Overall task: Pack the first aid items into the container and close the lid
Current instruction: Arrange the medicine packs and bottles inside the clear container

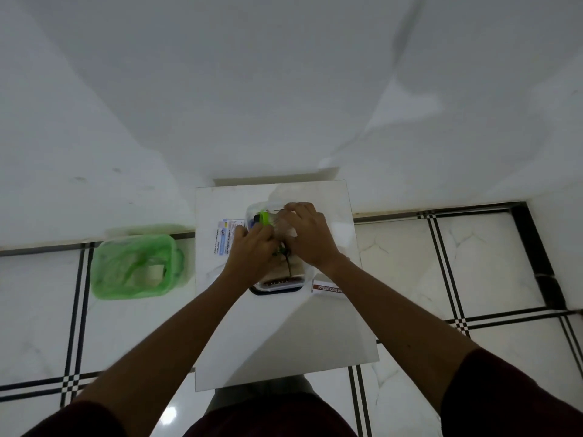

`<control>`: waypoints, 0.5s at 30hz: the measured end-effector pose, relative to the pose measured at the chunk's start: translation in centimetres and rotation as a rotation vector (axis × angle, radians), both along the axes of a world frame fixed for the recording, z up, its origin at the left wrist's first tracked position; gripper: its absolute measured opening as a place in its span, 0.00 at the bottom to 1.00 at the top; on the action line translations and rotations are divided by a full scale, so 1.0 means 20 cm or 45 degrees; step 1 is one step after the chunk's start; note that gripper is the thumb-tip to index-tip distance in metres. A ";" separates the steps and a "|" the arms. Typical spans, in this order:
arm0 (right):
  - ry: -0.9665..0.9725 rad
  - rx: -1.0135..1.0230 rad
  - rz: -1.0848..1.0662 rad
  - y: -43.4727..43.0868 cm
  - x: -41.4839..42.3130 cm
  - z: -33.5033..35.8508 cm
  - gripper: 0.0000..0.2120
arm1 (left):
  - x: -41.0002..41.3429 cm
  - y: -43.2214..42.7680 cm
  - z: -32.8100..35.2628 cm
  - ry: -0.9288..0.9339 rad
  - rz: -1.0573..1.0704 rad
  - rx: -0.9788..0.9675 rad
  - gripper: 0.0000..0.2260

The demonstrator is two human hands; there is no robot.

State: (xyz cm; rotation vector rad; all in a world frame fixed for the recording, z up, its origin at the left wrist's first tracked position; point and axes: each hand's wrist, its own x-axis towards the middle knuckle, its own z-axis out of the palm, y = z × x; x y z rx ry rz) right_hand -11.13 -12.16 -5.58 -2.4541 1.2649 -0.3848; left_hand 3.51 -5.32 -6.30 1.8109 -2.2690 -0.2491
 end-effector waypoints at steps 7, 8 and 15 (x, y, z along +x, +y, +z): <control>-0.132 0.002 -0.387 0.05 -0.21 0.04 0.14 | 0.24 0.14 0.09 0.249 0.488 -0.125 0.10; -0.079 0.043 -0.432 0.07 -0.26 0.02 0.14 | 0.28 0.16 0.06 0.259 0.520 -0.079 0.11; 0.445 0.404 -0.337 0.19 -0.40 -0.12 0.16 | 0.37 0.29 -0.09 0.111 0.357 0.338 0.19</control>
